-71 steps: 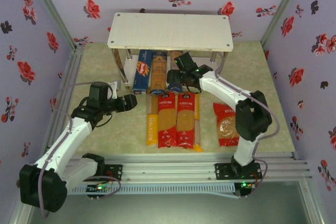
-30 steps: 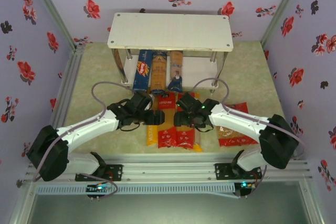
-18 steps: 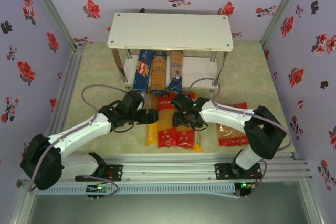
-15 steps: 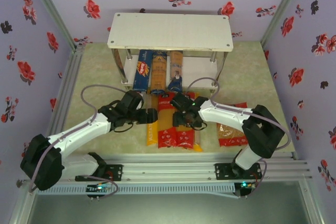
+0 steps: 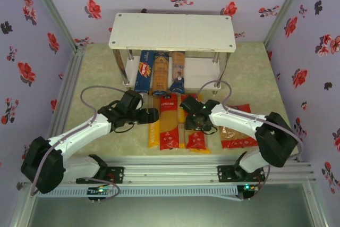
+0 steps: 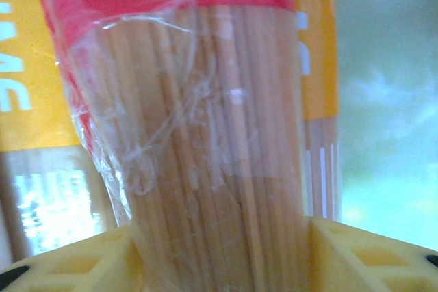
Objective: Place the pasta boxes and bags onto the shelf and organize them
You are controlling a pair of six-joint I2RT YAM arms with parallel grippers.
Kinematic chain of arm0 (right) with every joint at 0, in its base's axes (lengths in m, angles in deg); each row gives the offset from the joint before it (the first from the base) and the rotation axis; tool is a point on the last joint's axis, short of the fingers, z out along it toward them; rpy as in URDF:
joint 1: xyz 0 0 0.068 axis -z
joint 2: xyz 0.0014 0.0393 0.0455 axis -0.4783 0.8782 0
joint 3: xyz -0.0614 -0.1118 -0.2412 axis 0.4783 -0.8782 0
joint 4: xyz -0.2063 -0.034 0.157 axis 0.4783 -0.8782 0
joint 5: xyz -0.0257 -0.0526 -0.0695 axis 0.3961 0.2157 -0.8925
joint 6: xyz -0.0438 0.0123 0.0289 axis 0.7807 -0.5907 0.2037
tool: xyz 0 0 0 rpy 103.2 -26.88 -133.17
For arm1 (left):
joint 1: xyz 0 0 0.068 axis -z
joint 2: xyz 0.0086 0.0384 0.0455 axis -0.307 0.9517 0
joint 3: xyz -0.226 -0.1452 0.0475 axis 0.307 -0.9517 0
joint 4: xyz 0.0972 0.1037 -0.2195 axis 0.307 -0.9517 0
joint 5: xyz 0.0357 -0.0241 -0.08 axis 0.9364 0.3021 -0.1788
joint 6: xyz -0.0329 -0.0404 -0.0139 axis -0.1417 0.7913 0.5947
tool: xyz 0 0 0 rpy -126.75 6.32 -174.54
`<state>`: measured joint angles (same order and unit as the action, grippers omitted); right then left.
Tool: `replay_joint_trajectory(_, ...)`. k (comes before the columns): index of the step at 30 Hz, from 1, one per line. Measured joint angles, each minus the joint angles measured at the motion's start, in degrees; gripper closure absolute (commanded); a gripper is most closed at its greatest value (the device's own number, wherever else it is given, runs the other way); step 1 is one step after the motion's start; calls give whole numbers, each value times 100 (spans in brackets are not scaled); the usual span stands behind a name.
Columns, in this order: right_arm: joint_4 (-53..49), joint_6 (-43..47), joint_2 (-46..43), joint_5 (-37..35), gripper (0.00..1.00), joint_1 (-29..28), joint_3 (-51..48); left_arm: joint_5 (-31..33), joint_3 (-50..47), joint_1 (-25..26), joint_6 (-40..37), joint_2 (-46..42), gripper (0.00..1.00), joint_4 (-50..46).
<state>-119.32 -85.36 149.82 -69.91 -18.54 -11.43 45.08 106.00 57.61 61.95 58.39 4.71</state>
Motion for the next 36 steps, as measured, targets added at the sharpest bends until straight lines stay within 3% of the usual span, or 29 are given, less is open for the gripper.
replay_joint_trajectory(5,-96,9,-245,-13,54,170,-212,-46,-9,-39,-9,42,17,42)
replay_joint_trajectory(8,-39,-2,-341,28,67,212,-284,-59,-11,-50,-26,55,17,70)
replay_joint_trajectory(13,179,-118,-549,120,72,245,-468,-107,-20,-85,-90,57,17,83)
replay_joint_trajectory(15,273,-160,-636,140,83,264,-555,-136,-20,-109,-109,66,17,85)
replay_joint_trajectory(17,321,-197,-708,164,100,293,-612,-151,-20,-131,-122,79,17,85)
replay_joint_trajectory(36,-345,197,-1641,-221,100,391,-723,-306,-20,-448,-267,131,22,125)
